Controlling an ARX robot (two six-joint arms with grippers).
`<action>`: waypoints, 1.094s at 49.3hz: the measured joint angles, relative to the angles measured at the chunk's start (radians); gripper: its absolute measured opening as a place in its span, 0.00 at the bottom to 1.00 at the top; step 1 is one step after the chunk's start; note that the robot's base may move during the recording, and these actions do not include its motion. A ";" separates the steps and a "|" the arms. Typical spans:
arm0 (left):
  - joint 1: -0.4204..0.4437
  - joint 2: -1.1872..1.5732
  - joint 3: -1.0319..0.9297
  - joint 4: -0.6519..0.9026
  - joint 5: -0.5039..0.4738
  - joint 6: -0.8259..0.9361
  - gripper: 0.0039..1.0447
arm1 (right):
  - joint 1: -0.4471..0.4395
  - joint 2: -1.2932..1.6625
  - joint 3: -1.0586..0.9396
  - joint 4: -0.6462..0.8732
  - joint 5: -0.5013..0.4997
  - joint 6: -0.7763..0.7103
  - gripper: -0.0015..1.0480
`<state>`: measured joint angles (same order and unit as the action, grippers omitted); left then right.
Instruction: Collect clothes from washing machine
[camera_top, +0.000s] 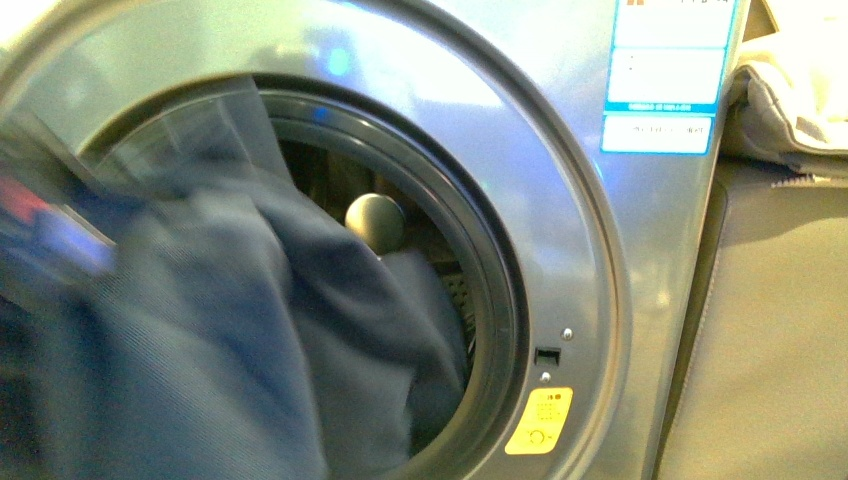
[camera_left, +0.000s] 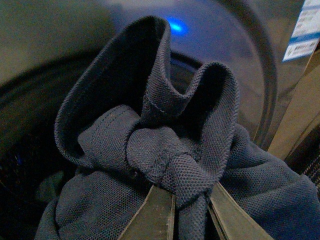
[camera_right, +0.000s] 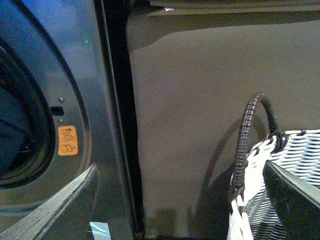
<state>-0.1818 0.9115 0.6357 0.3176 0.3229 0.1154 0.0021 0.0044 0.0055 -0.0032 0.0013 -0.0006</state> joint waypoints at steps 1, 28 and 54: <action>-0.003 -0.008 0.009 -0.005 0.000 0.000 0.06 | 0.000 0.000 0.000 0.000 0.000 0.000 0.93; -0.245 0.003 0.398 -0.132 -0.092 -0.002 0.06 | 0.000 0.000 0.000 0.000 0.000 0.000 0.93; -0.592 0.311 0.774 -0.208 -0.251 0.062 0.06 | 0.000 0.000 0.000 0.000 0.000 0.000 0.93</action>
<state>-0.7738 1.2221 1.4094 0.1093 0.0723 0.1772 0.0021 0.0044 0.0055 -0.0032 0.0013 -0.0006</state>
